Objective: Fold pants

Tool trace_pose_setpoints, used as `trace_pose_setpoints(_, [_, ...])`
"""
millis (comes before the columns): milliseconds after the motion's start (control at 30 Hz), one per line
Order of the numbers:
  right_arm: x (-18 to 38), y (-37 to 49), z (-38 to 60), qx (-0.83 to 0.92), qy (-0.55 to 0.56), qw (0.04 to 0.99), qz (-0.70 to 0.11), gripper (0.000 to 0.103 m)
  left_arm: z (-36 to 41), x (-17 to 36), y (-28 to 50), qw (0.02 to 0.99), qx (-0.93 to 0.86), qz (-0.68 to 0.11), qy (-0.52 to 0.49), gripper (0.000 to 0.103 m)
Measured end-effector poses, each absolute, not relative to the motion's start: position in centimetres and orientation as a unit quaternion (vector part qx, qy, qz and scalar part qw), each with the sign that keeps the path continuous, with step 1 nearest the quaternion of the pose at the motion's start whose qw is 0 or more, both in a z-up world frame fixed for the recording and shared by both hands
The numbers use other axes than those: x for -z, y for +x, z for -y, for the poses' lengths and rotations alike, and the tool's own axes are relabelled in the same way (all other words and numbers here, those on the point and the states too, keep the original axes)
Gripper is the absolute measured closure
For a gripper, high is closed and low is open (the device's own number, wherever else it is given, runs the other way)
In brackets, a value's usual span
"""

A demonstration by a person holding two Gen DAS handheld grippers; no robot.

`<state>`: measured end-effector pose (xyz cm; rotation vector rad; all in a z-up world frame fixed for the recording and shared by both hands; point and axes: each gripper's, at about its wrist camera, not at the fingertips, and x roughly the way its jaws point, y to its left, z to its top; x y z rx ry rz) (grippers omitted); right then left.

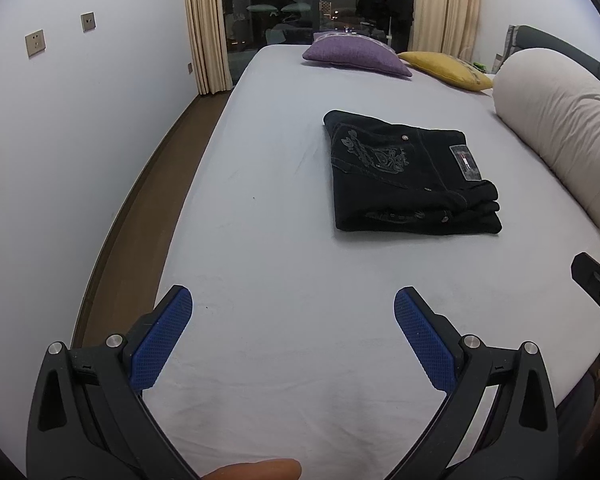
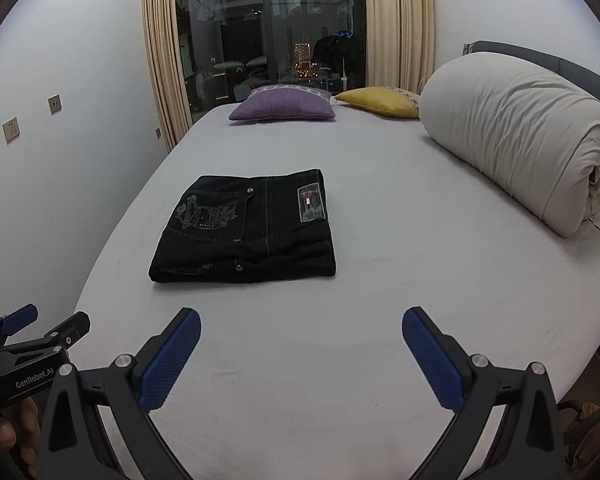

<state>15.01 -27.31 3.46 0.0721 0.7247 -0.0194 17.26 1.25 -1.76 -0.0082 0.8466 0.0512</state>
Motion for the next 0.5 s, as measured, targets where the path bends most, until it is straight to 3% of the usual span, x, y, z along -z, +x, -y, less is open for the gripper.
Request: trace_pose_setpoints(500, [-3.22, 14.83, 27.15, 0.009, 0.036, 0.931, -0.364, 0.0, -1.04, 1.85, 17.09, 0.912, -0.022, -0.41, -0.004, 0.0])
